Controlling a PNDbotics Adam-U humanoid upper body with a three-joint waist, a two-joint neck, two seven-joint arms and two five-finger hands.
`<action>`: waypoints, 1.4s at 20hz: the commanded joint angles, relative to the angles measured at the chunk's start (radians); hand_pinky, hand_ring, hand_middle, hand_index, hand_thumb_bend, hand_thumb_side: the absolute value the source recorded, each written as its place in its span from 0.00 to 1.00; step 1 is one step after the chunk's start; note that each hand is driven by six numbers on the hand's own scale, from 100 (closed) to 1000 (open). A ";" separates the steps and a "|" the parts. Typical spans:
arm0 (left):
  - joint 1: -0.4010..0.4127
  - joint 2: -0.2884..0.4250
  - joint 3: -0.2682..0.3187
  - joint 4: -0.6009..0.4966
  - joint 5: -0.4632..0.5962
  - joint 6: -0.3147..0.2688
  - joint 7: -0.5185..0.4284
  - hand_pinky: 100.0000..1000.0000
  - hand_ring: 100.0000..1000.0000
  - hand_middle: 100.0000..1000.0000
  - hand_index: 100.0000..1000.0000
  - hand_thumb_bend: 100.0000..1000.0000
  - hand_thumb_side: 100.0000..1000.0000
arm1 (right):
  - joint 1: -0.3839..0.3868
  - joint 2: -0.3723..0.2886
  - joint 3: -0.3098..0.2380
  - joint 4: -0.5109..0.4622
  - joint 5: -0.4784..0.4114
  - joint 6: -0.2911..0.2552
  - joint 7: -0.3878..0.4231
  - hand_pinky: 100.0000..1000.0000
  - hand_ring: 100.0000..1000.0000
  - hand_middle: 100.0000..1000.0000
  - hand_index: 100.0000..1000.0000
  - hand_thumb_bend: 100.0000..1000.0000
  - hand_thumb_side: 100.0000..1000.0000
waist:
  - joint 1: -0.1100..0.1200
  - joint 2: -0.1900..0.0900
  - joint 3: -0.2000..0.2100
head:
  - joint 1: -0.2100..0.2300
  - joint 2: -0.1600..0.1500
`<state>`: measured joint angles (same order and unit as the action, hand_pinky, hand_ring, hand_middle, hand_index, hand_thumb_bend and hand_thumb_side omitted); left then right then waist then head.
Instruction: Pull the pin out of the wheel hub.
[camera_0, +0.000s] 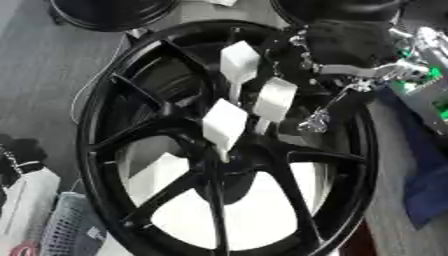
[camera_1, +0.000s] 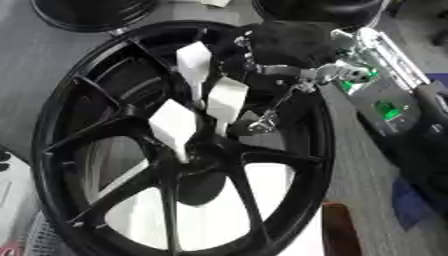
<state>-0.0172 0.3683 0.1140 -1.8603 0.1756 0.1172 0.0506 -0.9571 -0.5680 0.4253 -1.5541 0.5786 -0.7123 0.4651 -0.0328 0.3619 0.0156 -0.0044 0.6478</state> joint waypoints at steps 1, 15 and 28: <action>-0.004 0.023 0.001 -0.013 -0.007 -0.002 -0.007 0.72 0.68 0.56 0.68 0.00 0.89 | -0.016 -0.021 -0.005 -0.006 0.007 -0.195 0.183 0.83 0.71 0.62 0.74 0.33 0.32 | 0.003 -0.014 0.003 | -0.004 -0.017; -0.007 0.023 -0.002 -0.012 -0.003 0.001 -0.017 0.72 0.68 0.56 0.68 0.00 0.90 | -0.006 -0.014 0.002 0.030 -0.017 -0.195 0.152 0.66 0.58 0.55 0.70 0.23 0.17 | 0.003 -0.010 0.005 | -0.007 -0.022; -0.009 0.022 -0.005 -0.011 0.000 0.006 -0.021 0.73 0.69 0.56 0.68 0.00 0.90 | 0.005 0.001 -0.015 0.082 -0.205 -0.195 0.202 0.43 0.46 0.48 0.59 0.08 0.04 | 0.002 -0.007 0.007 | -0.010 -0.024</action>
<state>-0.0202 0.3684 0.1077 -1.8600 0.1757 0.1216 0.0310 -0.9404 -0.5557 0.4256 -1.4753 0.3945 -0.7102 0.4673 -0.0337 0.3686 0.0210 -0.0112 0.6316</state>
